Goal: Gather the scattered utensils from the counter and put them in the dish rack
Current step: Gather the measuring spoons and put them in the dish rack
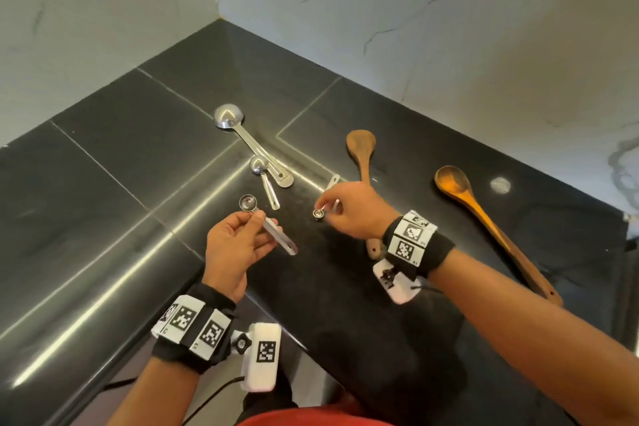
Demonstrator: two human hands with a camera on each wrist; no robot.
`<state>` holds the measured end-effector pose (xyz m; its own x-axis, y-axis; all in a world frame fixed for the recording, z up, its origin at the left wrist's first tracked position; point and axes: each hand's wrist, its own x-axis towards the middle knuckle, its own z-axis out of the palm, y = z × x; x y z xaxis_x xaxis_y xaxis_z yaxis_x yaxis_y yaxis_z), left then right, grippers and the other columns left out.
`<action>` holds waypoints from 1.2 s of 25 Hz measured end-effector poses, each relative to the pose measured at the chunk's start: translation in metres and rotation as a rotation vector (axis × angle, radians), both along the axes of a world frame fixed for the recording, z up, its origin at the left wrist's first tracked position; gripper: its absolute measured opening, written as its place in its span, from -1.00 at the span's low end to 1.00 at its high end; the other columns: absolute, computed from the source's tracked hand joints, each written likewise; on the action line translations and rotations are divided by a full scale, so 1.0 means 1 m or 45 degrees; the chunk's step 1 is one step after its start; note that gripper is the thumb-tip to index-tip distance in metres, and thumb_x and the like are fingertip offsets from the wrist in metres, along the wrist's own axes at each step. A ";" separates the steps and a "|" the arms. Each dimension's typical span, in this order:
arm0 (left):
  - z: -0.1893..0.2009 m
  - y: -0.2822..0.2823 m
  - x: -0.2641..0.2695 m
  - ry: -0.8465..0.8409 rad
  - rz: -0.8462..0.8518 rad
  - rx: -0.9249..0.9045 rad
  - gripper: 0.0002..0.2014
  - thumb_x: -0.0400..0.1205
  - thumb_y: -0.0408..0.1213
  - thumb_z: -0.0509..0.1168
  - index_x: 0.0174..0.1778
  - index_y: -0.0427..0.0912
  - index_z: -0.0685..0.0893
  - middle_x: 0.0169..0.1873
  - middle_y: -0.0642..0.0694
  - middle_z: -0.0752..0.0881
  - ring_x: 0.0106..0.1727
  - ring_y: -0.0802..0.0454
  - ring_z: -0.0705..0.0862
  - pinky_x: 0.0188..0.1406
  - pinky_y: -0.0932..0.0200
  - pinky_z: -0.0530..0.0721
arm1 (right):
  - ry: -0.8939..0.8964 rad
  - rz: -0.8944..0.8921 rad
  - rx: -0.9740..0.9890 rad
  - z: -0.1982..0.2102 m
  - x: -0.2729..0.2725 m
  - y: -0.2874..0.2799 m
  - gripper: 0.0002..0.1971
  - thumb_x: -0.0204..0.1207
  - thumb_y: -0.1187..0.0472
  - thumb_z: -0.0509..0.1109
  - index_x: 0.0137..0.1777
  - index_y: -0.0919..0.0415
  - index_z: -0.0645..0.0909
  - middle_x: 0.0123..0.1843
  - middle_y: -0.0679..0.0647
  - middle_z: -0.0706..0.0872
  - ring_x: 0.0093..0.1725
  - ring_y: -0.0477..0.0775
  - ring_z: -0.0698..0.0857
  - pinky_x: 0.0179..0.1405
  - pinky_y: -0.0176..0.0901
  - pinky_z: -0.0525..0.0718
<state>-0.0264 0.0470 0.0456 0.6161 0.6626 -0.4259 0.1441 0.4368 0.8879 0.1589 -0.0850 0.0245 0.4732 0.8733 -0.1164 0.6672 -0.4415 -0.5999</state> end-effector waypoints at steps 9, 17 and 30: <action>-0.002 0.060 -0.031 0.081 -0.203 0.082 -0.89 0.72 -0.34 0.28 0.08 -0.28 0.66 -0.15 -0.21 0.82 -0.21 0.00 0.84 -0.26 0.19 0.82 | -0.472 0.396 -0.624 -0.004 0.057 0.048 -0.79 0.47 -0.01 0.55 0.06 -0.01 0.75 0.15 0.01 0.62 0.15 0.10 0.60 -0.08 -0.12 0.50; -0.013 0.095 -0.020 0.031 -0.252 -0.002 -0.89 0.72 -0.31 0.29 0.06 -0.25 0.68 -0.08 -0.23 0.85 -0.12 -0.03 0.87 -0.06 0.02 0.85 | 0.304 -0.163 0.151 0.014 -0.033 0.094 -0.80 0.43 0.03 0.62 -0.09 0.15 0.82 -0.25 0.06 0.84 -0.27 0.09 0.79 -0.16 -0.07 0.74; -0.025 0.180 -0.017 -0.068 -0.076 -0.083 -0.89 0.65 -0.30 0.38 0.06 -0.20 0.70 -0.10 -0.16 0.85 -0.16 0.06 0.85 -0.15 0.12 0.84 | 0.131 -0.596 0.158 -0.014 -0.052 0.169 -0.86 0.46 -0.03 0.54 -0.07 -0.01 0.79 -0.21 -0.07 0.83 -0.17 -0.04 0.80 0.02 0.05 0.79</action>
<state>-0.0434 0.2272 0.0202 0.6766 0.5960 -0.4325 0.1248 0.4860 0.8650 0.1070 0.0838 0.0104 0.8095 0.5799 -0.0921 0.3486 -0.6009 -0.7193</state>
